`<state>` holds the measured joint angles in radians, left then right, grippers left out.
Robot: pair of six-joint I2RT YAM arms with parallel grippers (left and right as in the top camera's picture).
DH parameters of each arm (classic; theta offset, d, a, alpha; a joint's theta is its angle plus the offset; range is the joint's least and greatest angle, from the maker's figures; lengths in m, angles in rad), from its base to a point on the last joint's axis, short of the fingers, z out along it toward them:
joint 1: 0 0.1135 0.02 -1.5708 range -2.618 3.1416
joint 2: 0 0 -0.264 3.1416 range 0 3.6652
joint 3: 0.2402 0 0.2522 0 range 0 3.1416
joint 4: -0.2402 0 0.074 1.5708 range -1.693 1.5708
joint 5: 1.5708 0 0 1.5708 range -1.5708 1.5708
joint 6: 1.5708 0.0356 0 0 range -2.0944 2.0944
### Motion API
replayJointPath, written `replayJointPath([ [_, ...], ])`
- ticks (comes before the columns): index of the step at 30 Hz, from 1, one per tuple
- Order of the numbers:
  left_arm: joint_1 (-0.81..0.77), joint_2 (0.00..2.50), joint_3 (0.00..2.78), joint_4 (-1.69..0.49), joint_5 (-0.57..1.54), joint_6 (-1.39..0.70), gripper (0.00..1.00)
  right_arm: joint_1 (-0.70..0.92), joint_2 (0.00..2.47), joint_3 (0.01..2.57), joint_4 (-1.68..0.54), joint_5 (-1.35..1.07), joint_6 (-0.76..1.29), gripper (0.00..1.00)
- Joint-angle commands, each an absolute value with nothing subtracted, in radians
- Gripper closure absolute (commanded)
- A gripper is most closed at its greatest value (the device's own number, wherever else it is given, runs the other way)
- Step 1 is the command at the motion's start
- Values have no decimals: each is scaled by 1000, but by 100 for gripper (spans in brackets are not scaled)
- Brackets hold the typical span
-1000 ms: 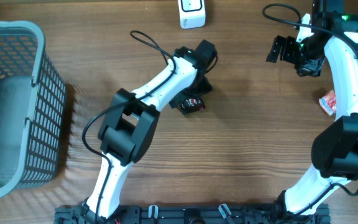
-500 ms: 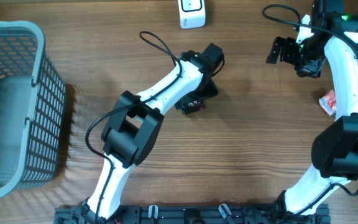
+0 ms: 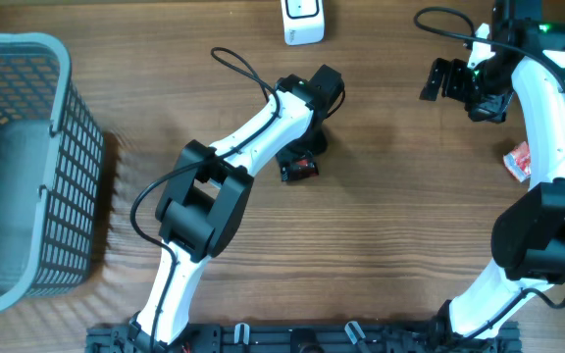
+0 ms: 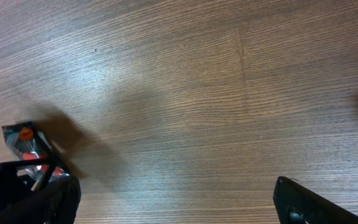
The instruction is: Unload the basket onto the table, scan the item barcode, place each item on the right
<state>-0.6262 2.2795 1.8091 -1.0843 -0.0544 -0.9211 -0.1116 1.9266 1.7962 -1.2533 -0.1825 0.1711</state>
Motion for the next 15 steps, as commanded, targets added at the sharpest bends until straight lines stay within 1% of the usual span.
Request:
replayJointPath([
  [1, -625, 2288, 1799, -1114, -61, -919, 41, -104, 1927, 1804, -1256, -186, 161, 0],
  [4, -625, 2288, 1799, -1139, -60, -920, 29, -104, 1927, 1804, -1256, -186, 161, 0],
  [5, -626, 2288, 1799, -1147, -59, -920, 21, -104, 1927, 1804, -1256, -186, 160, 0],
  [7, -626, 2288, 1799, -1160, -56, -920, 16, -104, 1927, 1804, -1257, -186, 160, 0],
  [8, -626, 2288, 1799, -1168, -52, -920, 11, -104, 1927, 1804, -1256, -186, 160, 0],
  [10, -626, 2288, 1799, -1177, -28, -920, 10, -104, 1927, 1804, -1256, -189, 160, 0],
  [11, -626, 2288, 1799, -1177, -13, -920, 11, -104, 1927, 1804, -1256, -190, 160, 0],
  [12, -626, 2288, 1799, -1176, -4, -921, 18, -104, 1927, 1804, -1256, -189, 160, 0],
  [14, -626, 2288, 1799, -1174, 4, -921, 40, -104, 1927, 1804, -1256, -190, 160, 0],
  [15, -626, 2288, 1799, -1172, 4, -920, 47, -104, 1927, 1804, -1256, -190, 160, 0],
])
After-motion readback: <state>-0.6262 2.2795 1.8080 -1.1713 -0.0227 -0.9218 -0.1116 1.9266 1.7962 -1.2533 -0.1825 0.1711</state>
